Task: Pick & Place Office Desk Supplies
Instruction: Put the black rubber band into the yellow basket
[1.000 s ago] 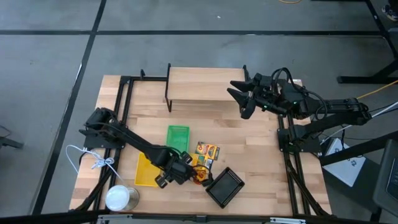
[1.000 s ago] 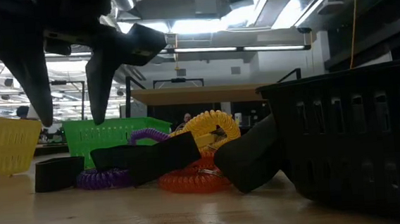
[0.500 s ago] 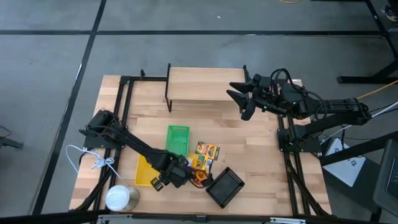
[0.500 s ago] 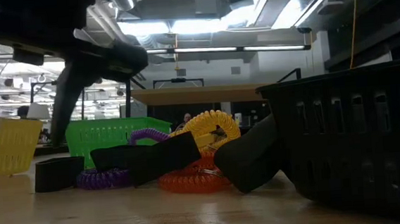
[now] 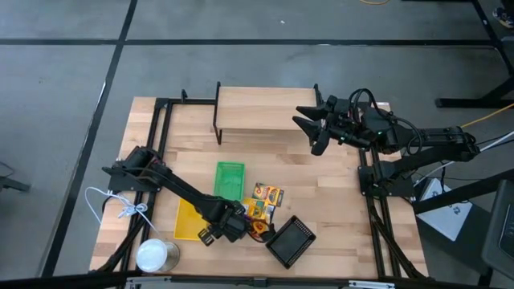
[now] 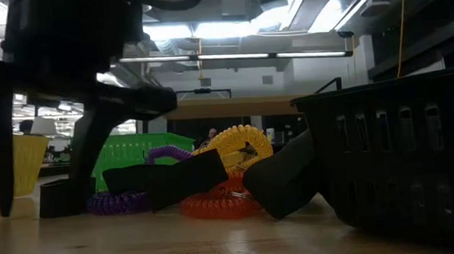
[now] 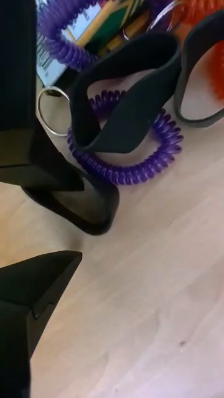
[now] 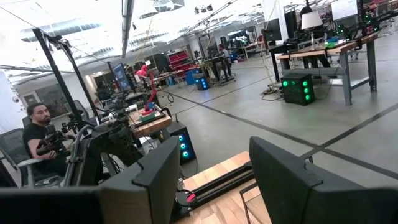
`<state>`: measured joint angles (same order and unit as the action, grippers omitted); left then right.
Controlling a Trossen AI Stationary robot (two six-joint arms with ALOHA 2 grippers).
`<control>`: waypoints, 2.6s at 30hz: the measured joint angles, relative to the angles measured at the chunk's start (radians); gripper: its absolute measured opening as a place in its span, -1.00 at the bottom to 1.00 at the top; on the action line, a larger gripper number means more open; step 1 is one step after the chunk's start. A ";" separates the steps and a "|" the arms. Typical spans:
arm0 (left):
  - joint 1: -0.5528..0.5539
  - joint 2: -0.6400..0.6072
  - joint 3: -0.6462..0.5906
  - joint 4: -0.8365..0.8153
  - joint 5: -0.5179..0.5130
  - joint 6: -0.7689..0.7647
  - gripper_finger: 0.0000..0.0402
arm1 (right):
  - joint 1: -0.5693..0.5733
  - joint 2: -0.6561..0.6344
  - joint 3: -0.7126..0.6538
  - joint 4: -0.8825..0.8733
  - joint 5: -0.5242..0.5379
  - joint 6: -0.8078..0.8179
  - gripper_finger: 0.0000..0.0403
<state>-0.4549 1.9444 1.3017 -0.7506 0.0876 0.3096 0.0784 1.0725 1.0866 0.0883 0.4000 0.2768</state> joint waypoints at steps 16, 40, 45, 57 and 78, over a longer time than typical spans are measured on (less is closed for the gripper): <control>0.027 0.002 -0.001 -0.024 0.093 -0.166 -0.98 | 0.000 0.000 0.000 0.000 0.003 -0.004 -0.02; 0.150 -0.417 -0.004 -0.072 0.089 -0.592 -0.99 | 0.000 0.000 0.000 0.000 0.000 -0.027 -0.02; 0.101 -0.522 -0.002 -0.160 0.061 -0.738 -0.99 | 0.000 0.000 0.000 0.000 -0.001 -0.030 -0.02; -0.132 -0.540 -0.211 -0.153 0.080 -1.093 -0.98 | 0.000 0.000 0.000 -0.009 0.000 -0.050 -0.02; -0.171 -0.540 -0.291 -0.139 0.069 -1.287 0.03 | 0.000 0.000 0.000 -0.008 0.003 -0.050 -0.02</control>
<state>-0.6261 1.4044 1.0111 -0.8896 0.1562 -0.9778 0.0784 1.0725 1.0866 0.0803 0.4034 0.2268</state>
